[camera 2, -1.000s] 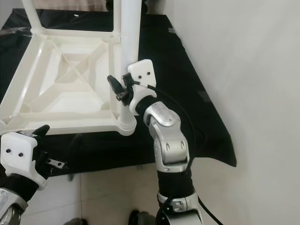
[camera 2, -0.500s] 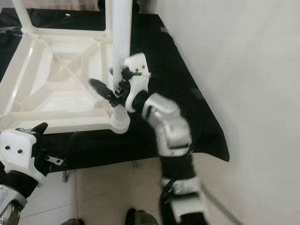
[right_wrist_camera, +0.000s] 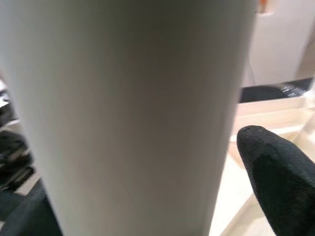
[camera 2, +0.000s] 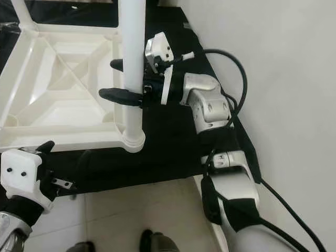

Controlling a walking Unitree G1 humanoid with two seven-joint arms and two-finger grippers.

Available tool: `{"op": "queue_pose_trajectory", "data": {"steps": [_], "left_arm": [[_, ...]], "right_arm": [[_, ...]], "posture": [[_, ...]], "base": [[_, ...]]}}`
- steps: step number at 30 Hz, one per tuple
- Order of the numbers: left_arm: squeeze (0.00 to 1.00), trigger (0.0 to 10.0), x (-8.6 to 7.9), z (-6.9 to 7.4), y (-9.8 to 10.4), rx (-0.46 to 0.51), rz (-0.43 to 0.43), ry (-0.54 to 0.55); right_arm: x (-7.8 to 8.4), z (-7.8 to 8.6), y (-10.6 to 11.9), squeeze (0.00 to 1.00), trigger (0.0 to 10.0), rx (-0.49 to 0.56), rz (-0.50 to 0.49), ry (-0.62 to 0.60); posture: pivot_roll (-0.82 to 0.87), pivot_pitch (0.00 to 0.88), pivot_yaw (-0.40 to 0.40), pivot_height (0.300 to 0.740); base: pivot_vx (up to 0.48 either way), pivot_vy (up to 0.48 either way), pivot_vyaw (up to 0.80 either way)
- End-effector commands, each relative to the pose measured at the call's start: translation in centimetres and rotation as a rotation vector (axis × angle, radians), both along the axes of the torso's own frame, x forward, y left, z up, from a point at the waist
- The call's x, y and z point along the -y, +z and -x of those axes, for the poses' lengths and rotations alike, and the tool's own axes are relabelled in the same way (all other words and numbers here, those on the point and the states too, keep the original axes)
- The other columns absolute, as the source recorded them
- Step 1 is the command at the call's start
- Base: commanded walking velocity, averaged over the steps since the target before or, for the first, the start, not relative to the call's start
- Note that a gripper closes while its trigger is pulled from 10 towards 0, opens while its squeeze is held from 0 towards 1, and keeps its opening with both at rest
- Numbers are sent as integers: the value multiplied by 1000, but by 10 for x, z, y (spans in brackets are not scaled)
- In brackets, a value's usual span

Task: Building children table

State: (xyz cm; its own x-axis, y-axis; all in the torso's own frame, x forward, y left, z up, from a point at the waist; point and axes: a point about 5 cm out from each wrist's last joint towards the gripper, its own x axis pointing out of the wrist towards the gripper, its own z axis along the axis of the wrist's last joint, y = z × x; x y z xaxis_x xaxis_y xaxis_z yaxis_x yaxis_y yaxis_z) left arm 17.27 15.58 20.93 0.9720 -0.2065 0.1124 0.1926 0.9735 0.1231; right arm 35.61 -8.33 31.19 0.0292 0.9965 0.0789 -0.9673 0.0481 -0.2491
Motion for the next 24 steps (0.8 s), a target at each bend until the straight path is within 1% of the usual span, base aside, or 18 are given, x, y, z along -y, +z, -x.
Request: {"op": "queue_pose_trajectory", "data": {"steps": [1, 2, 3, 5, 6, 8, 10, 13, 14, 15, 16, 17, 18, 20, 21, 22, 23, 24], "left_arm": [[0, 10000, 1, 4, -1, -14, 3, 0], [0, 10000, 1, 4, -1, -15, 4, 1], [0, 10000, 1, 4, -1, -15, 4, 1], [0, 10000, 1, 4, -2, -16, 6, 3], [0, 10000, 1, 4, -2, -16, 6, 3], [0, 10000, 0, 3, -2, -16, 5, 2], [0, 10000, 0, 3, -2, -16, 4, 2], [0, 10000, 0, 2, -2, -14, 2, 3], [0, 10000, 0, 2, -2, -14, 2, 3], [0, 10000, -1, 1, -2, -12, 2, 3], [0, 10000, -1, 1, -2, -12, 2, 3], [0, 10000, -1, 0, -1, -10, 2, 0], [0, 10000, 0, -1, -1, -10, 1, -4], [0, 10000, 0, -1, -1, -10, 1, -4], [0, 10000, -1, -2, -2, -10, 0, -7], [0, 10000, -2, -4, -2, -9, -2, -10], [0, 10000, -2, -4, -2, -9, -2, -10], [0, 10000, -3, -6, -1, -8, -2, -11]], "right_arm": [[1, 1, 2, 0, 0, 4, -12, 61], [1, 1, 3, 0, 0, -3, -19, 91], [1, 1, 3, 0, 0, -3, -19, 91], [-1, 4, -2, 0, 0, -14, -18, 153], [-1, 4, -2, 0, 0, -14, -18, 153], [-8, 7, -10, 0, 0, 1, -5, 153], [-10, 6, -14, 0, 0, 0, -8, 124], [-14, -1, -26, 0, 0, -10, -48, -73], [-14, -1, -26, 0, 0, -10, -48, -73], [-14, -1, -29, 0, 0, -15, -66, -138], [-14, -1, -29, 0, 0, -15, -66, -138], [-16, 1, -34, 0, 0, -30, -80, -226], [-18, 1, -42, 0, 0, -45, -87, -399], [-18, 1, -42, 0, 0, -45, -87, -399], [-19, 0, -46, 0, 0, -50, -92, -517], [-26, 9, -67, 0, 0, -90, -109, -920], [-26, 9, -67, 0, 0, -90, -109, -920], [-38, 21, -74, 0, 0, -118, -132, -946]], "posture": [[111, 236, -194, 740], [111, 236, -194, 740], [111, 236, -194, 740], [113, 226, -182, 740], [113, 226, -182, 740], [112, 223, -171, 740], [112, 219, -164, 740], [101, 206, -151, 740], [101, 206, -151, 740], [99, 204, -147, 740], [99, 204, -147, 740], [94, 202, -141, 740], [89, 195, -138, 740], [89, 195, -138, 740], [86, 194, -138, 740], [73, 186, -119, 740], [73, 186, -119, 740], [72, 189, -111, 740]], "base": [[0, 0, 0], [0, 0, 0], [0, 0, 0], [0, 0, 0], [0, 0, 0], [0, 0, 0], [0, 0, 0], [0, 0, 0], [0, 0, 0], [0, 0, 0], [0, 0, 0], [0, 0, 0], [0, 0, 0], [0, 0, 0], [0, 0, 0], [0, 0, 0], [0, 0, 0], [0, 0, 0]]}}
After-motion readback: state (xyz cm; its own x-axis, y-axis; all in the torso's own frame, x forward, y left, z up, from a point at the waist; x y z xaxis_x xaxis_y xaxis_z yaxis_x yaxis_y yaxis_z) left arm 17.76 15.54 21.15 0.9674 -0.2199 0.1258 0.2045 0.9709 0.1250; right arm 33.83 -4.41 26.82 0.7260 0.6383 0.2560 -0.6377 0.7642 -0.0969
